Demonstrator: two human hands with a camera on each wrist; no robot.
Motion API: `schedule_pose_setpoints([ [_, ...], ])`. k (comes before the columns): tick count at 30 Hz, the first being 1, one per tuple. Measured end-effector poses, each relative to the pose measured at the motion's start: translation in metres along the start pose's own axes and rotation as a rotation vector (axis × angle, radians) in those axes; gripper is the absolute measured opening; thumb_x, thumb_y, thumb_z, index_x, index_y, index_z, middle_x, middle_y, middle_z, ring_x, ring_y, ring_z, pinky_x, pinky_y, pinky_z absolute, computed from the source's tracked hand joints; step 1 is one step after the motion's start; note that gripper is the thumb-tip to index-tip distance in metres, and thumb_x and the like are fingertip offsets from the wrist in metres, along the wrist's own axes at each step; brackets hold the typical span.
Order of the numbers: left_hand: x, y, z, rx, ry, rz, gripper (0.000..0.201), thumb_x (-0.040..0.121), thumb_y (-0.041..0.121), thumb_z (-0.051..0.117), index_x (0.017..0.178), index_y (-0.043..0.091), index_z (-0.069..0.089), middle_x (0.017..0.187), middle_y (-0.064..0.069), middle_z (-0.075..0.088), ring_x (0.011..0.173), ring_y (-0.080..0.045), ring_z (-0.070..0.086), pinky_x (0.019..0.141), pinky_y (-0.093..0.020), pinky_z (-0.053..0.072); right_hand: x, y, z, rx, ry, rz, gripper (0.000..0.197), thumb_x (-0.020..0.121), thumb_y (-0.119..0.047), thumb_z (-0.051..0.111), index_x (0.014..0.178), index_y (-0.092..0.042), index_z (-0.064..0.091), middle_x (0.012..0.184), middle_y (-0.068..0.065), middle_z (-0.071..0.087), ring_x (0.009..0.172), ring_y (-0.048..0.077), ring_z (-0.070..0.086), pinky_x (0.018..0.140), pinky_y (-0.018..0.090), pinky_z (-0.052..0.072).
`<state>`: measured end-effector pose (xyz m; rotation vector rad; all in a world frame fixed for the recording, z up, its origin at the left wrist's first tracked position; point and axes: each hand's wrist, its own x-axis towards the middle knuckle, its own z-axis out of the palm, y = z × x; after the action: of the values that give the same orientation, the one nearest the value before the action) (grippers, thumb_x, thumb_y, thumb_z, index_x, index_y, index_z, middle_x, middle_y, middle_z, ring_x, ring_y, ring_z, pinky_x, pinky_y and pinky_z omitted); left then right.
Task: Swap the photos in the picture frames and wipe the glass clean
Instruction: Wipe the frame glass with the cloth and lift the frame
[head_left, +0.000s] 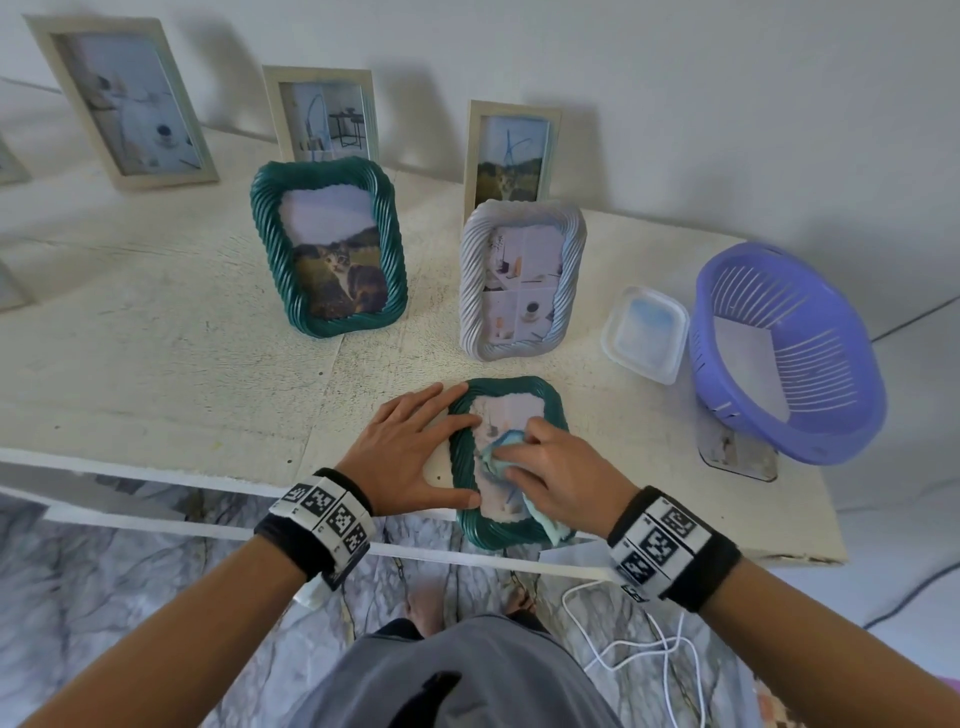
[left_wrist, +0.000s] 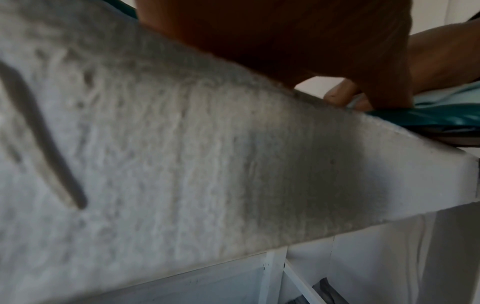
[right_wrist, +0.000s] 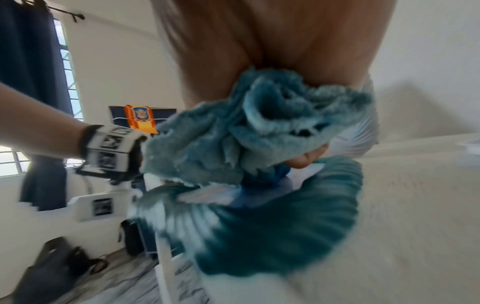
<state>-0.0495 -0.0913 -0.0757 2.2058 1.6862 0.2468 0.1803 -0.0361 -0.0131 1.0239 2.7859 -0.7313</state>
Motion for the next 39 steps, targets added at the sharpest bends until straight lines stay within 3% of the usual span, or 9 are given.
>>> schedule_pose_setpoints([
  [3, -0.001, 0.0, 0.0, -0.004, -0.002, 0.005, 0.094, 0.07, 0.095, 0.035, 0.149, 0.045, 0.024, 0.164, 0.016, 0.001, 0.151, -0.013, 0.003, 0.12, -0.039, 0.007, 0.002, 0.011, 0.0, -0.064, 0.008, -0.03, 0.029, 0.099, -0.024, 0.051, 0.125, -0.019, 0.064, 0.092, 0.0, 0.038, 0.078, 0.014, 0.039, 0.069, 0.028, 0.036],
  [8, -0.001, 0.0, -0.001, -0.004, -0.007, 0.005, 0.094, 0.07, 0.096, 0.036, 0.15, 0.047, 0.021, 0.164, 0.017, -0.001, 0.151, -0.012, 0.002, 0.119, -0.038, 0.005, 0.029, 0.005, 0.0, -0.09, 0.147, 0.099, 0.026, 0.099, -0.022, 0.05, 0.118, -0.015, 0.066, 0.097, 0.003, 0.04, 0.09, 0.024, 0.05, 0.074, 0.033, 0.046],
  [13, 0.0, 0.0, 0.0, -0.007, -0.001, 0.006, 0.095, 0.069, 0.095, 0.036, 0.149, 0.045, 0.026, 0.164, 0.016, 0.002, 0.151, -0.014, 0.004, 0.119, -0.039, 0.008, 0.001, 0.0, 0.006, -0.056, 0.022, -0.09, 0.03, 0.098, -0.027, 0.047, 0.119, -0.02, 0.067, 0.093, -0.001, 0.038, 0.08, 0.013, 0.038, 0.067, 0.033, 0.045],
  [20, 0.0, 0.0, -0.002, -0.018, -0.018, -0.002, 0.094, 0.069, 0.095, 0.037, 0.149, 0.047, 0.023, 0.164, 0.016, 0.0, 0.151, -0.013, 0.001, 0.119, -0.04, 0.005, 0.025, 0.013, -0.007, -0.14, 0.139, 0.118, 0.029, 0.1, -0.028, 0.048, 0.125, -0.022, 0.064, 0.094, -0.002, 0.034, 0.088, 0.022, 0.048, 0.068, 0.031, 0.042],
  [24, 0.0, 0.0, 0.0, -0.004, -0.011, -0.009, 0.095, 0.068, 0.096, 0.036, 0.149, 0.046, 0.023, 0.164, 0.017, 0.0, 0.151, -0.012, 0.002, 0.12, -0.041, 0.007, -0.01, 0.006, 0.005, -0.024, 0.014, -0.027, 0.034, 0.099, -0.027, 0.046, 0.13, -0.02, 0.061, 0.095, 0.0, 0.039, 0.076, 0.014, 0.043, 0.068, 0.025, 0.036],
  [27, 0.0, -0.001, 0.0, -0.008, -0.003, -0.008, 0.096, 0.068, 0.096, 0.035, 0.149, 0.046, 0.025, 0.164, 0.016, 0.002, 0.151, -0.013, 0.003, 0.12, -0.041, 0.008, -0.029, 0.014, 0.003, -0.038, -0.082, -0.117, 0.036, 0.098, -0.03, 0.044, 0.128, -0.022, 0.062, 0.095, 0.003, 0.043, 0.076, 0.013, 0.041, 0.069, 0.025, 0.038],
  [34, 0.0, -0.001, -0.001, -0.011, -0.014, -0.004, 0.094, 0.069, 0.095, 0.038, 0.149, 0.048, 0.021, 0.163, 0.018, -0.002, 0.151, -0.011, -0.001, 0.117, -0.034, 0.0, -0.005, 0.025, 0.002, -0.158, 0.116, 0.1, 0.03, 0.097, -0.022, 0.055, 0.126, -0.019, 0.063, 0.094, 0.0, 0.038, 0.079, 0.015, 0.04, 0.066, 0.025, 0.034],
  [39, 0.0, 0.0, 0.0, -0.007, -0.016, -0.011, 0.096, 0.067, 0.097, 0.035, 0.149, 0.047, 0.023, 0.163, 0.02, -0.003, 0.15, -0.009, -0.001, 0.117, -0.034, 0.0, -0.043, 0.003, 0.016, -0.018, 0.009, -0.042, 0.032, 0.098, -0.028, 0.044, 0.123, -0.02, 0.062, 0.095, -0.002, 0.039, 0.078, 0.012, 0.039, 0.066, 0.026, 0.041],
])
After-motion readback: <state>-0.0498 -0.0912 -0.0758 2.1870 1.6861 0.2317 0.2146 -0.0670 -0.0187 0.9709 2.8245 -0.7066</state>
